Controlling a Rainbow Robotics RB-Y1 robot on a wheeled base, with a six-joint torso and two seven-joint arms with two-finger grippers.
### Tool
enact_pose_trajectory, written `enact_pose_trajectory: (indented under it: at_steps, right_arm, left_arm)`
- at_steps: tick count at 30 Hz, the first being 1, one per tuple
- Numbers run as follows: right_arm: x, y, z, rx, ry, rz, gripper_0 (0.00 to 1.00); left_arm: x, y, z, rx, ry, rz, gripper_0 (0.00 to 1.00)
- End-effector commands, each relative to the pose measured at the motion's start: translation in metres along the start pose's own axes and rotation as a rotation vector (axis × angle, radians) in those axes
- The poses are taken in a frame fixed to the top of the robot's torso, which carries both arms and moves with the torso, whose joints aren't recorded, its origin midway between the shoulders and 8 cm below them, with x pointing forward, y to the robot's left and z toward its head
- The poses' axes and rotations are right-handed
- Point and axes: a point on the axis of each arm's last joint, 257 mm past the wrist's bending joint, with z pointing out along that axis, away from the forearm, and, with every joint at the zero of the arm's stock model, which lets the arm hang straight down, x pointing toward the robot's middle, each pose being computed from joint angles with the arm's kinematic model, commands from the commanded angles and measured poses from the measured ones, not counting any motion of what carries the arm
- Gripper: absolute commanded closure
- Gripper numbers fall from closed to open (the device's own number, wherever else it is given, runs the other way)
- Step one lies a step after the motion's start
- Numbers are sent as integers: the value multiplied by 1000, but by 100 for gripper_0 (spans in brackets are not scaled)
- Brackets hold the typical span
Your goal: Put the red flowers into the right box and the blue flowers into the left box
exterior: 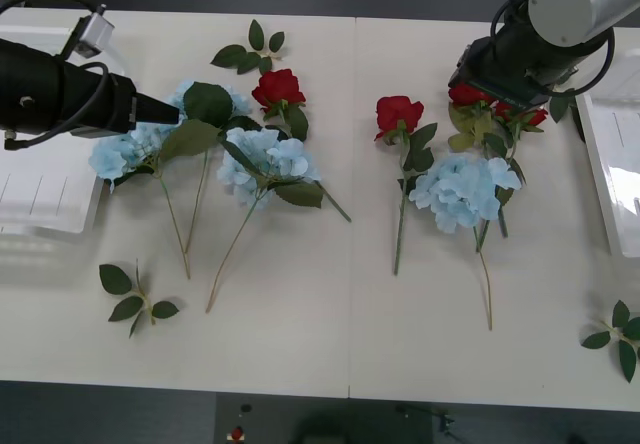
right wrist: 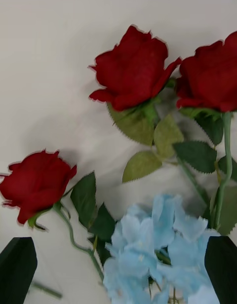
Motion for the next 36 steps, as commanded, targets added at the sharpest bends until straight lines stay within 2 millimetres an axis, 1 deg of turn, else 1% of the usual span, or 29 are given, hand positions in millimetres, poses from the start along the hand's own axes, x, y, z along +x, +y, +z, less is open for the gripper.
enact_pose_trajectory:
  at_steps: [1, 4, 6, 8, 11, 13, 15, 16, 17, 18, 21, 23, 25, 28, 31, 36]
  right_arm:
    - [-44, -9, -4, 30, -100, 70, 0]
    - [-57, -35, 6, 69, -115, 126, 0]
    - [-60, -46, 9, 86, -112, 148, 0]
    - [-60, -64, 16, 112, -101, 173, 0]
    - [-58, -86, 26, 135, -90, 204, 0]
    - [-55, -95, 33, 129, -78, 224, 0]
    - [-53, -105, 40, 118, -62, 216, 0]
    - [-52, -112, 42, 115, -52, 205, 0]
    - [-49, -116, 45, 115, -42, 200, 0]
    - [-48, -124, 48, 115, -31, 172, 0]
    - [-45, -136, 54, 119, -19, 111, 0]
    - [-42, -144, 59, 123, -12, 40, 0]
    - [-39, -147, 63, 115, -10, -1, 0]
    - [-34, -147, 72, 91, -14, -49, 0]
    - [-30, -146, 80, 74, -20, -64, 0]
    - [-14, -128, 92, 34, -3, -66, 0]
  left_arm:
    - [-2, 18, -7, -108, -23, -43, 0]
    - [-3, 26, -6, -174, -65, -105, 0]
    - [-1, 31, -6, -205, -82, -134, 0]
    - [2, 33, -6, -246, -109, -173, 0]
    - [12, 34, -3, -304, -148, -201, 0]
    - [18, 38, -1, -348, -177, -200, 0]
    - [22, 47, -1, -433, -228, -161, 0]
    - [25, 52, 2, -475, -252, -152, 0]
    - [27, 55, 3, -493, -264, -152, 0]
    - [30, 59, 8, -517, -293, -162, 0]
    - [34, 65, 16, -537, -326, -166, 0]
    - [36, 74, 20, -564, -350, -167, 0]
    - [41, 82, 24, -580, -361, -168, 0]
    - [47, 88, 27, -599, -369, -166, 0]
    - [49, 89, 28, -602, -368, -171, 0]
    - [49, 92, 29, -608, -364, -176, 0]
